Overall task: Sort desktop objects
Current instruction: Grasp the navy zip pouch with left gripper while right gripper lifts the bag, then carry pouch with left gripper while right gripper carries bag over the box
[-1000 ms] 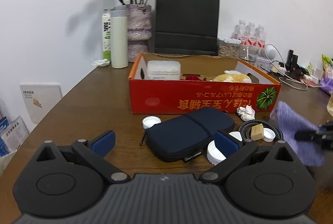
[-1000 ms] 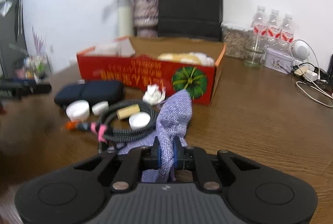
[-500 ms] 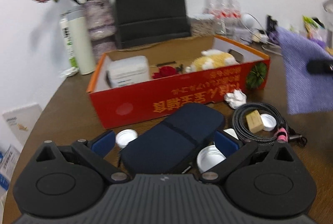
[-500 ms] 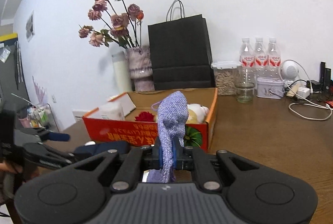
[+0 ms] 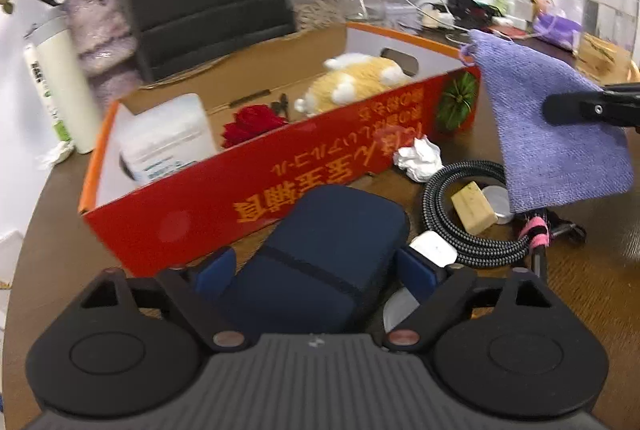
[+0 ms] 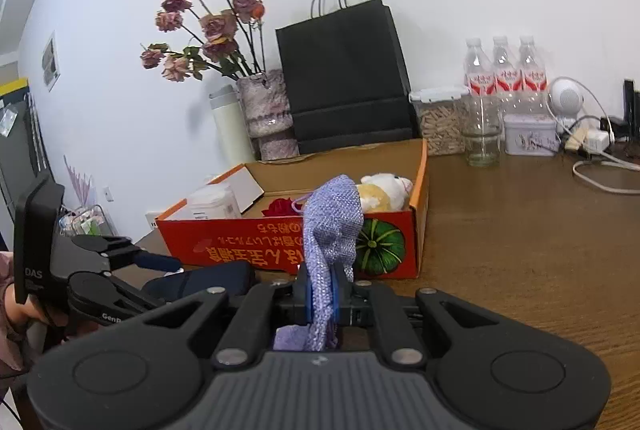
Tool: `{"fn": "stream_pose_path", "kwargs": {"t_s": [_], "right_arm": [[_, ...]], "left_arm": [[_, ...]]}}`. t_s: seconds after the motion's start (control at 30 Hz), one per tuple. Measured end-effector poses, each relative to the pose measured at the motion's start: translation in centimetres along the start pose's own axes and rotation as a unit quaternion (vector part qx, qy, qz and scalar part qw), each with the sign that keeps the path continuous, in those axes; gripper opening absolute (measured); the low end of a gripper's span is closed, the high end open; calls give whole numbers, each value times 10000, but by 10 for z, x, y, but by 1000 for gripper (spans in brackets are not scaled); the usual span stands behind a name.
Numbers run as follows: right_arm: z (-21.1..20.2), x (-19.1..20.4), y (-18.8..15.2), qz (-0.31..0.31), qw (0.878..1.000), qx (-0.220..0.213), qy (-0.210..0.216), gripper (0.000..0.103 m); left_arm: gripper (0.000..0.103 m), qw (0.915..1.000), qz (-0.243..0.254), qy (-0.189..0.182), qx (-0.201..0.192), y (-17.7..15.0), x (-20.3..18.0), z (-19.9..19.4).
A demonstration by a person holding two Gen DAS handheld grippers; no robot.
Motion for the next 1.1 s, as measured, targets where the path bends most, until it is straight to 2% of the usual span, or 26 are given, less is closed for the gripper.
{"fn": "stream_pose_path", "kwargs": {"t_s": [0.17,0.27,0.47,0.53,0.7,0.83,0.97,1.0,1.03,1.1], "right_arm": [[5,-2,-5,29,10000,82,14,8],[6,-2,-6,38,9999,94,19,8],[4,-1,-6,68,9999,72,19,8],[3,0,-6,71,10000,59,34,8],[-1,4,-6,91,9999,30,60,8],[-6,7,-7,104,9999,9,66,8],[-10,8,-8,128,9999,-8,73,9],[-11,8,-8,130,9999,-9,76,9],[-12,9,-9,133,9999,-11,80,9],[-12,10,-9,137,9999,-13,90,9]], "left_arm": [[81,9999,-55,-83,-43,-3,-2,-1],[74,9999,-137,53,-8,-9,-4,-9],[71,9965,-763,321,65,-24,-15,-35],[71,9948,-915,456,44,-26,-19,-42],[74,9951,-790,600,29,-17,-21,-38],[88,9936,-789,809,40,-8,-11,-32],[87,9930,-971,635,200,-10,-7,-22],[85,9928,-1037,568,200,-12,-7,-21],[78,9926,-1084,495,238,-14,-8,-19],[75,9912,-1224,389,317,-20,-11,-15]]}}
Point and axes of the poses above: each gripper's, at about its wrist camera, not at the fingertips, and z roughly the way its jaws point, x to its left, y to its top, the point moved 9 cm from there along z, roughly the way its jaws point, and after that the axes turned 12 degrees about z, right-handed, at the moved point
